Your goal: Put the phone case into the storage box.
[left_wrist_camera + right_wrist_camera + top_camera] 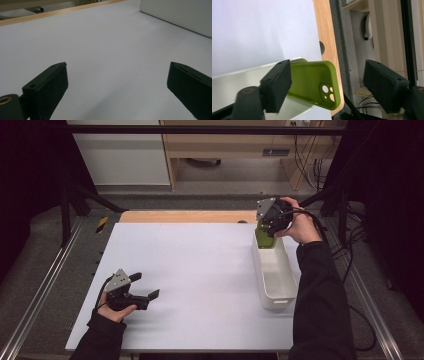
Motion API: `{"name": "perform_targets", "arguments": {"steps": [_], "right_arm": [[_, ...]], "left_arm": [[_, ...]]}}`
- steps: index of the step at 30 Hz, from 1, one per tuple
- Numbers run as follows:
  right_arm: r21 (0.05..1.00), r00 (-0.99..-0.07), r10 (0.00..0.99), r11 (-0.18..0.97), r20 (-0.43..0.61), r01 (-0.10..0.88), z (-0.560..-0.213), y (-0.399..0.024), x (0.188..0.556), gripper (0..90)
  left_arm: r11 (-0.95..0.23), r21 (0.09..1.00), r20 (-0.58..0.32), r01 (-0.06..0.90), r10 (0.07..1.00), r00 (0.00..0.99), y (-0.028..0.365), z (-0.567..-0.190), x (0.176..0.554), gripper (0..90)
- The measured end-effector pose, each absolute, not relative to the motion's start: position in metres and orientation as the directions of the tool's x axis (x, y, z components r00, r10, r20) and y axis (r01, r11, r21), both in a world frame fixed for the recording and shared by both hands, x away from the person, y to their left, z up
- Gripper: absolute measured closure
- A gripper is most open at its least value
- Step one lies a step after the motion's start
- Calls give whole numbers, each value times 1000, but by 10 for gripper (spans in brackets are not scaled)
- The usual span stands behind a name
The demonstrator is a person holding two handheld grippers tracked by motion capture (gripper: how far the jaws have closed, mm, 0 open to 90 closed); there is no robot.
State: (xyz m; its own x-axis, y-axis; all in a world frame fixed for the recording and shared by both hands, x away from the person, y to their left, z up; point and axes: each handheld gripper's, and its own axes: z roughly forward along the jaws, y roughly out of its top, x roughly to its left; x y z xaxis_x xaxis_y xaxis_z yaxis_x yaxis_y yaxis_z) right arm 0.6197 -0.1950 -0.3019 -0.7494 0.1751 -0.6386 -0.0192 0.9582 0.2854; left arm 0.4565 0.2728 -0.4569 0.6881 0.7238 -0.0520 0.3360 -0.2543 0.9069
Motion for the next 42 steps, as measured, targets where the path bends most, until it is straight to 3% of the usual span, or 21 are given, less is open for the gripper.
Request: {"name": "perform_targets", "arguments": {"steps": [6, 18, 29, 42], "right_arm": [[372, -732, 251, 928, -634, -4, -296, -191, 606, 141], [609, -693, 450, 793, -563, 21, -295, -194, 565, 56], [786, -696, 622, 604, -359, 135, -314, -210, 522, 25], [938, -692, 715, 299, -98, 176, -346, -230, 477, 7]], "left_arm": [[-254, 907, -51, 335, 724, 688, 273, -457, 456, 33], [-256, 907, -48, 334, 725, 687, 273, -456, 456, 32], [-255, 911, -43, 325, 724, 688, 273, -455, 455, 24], [-251, 918, -35, 307, 721, 692, 273, -452, 453, 22]]}}
